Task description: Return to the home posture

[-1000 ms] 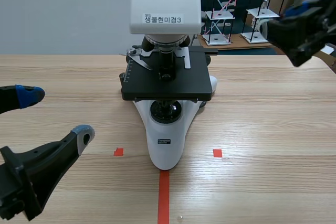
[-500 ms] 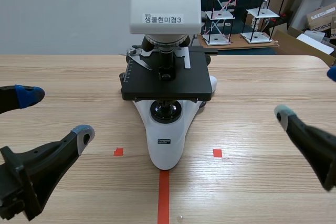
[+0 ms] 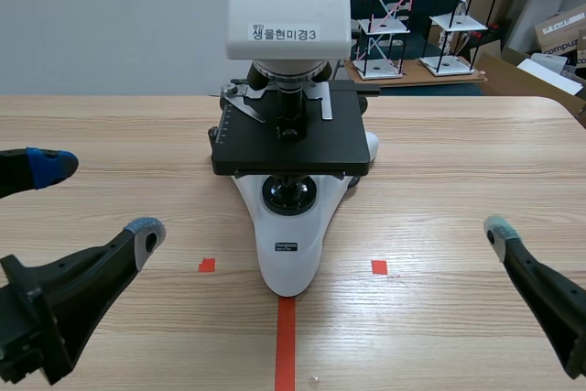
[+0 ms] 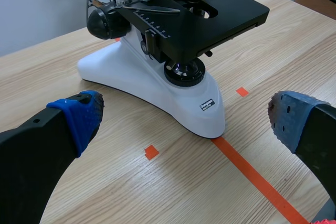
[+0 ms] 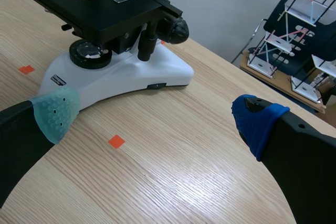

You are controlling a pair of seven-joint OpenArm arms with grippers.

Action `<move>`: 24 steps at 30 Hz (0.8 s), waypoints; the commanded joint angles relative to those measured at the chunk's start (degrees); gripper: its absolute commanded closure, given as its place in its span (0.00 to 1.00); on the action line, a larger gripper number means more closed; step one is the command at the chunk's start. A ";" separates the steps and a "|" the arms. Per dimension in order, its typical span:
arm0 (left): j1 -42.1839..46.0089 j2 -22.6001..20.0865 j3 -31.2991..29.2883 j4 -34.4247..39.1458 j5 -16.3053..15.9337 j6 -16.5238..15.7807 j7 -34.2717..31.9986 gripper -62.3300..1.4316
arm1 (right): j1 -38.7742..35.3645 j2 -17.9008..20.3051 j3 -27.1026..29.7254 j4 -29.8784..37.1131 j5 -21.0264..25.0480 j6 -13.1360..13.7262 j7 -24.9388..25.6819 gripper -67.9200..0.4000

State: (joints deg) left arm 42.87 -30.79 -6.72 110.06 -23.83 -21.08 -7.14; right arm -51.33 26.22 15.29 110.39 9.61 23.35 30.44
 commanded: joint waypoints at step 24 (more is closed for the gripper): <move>-0.07 0.13 -0.42 0.22 -0.42 -0.04 -0.96 0.00 | 0.07 -0.70 -3.37 -0.31 0.66 -3.04 2.49 0.05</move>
State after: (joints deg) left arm 42.87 -30.79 -6.72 110.06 -23.83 -21.08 -7.14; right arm -51.33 25.39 11.53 109.97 9.61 20.38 31.94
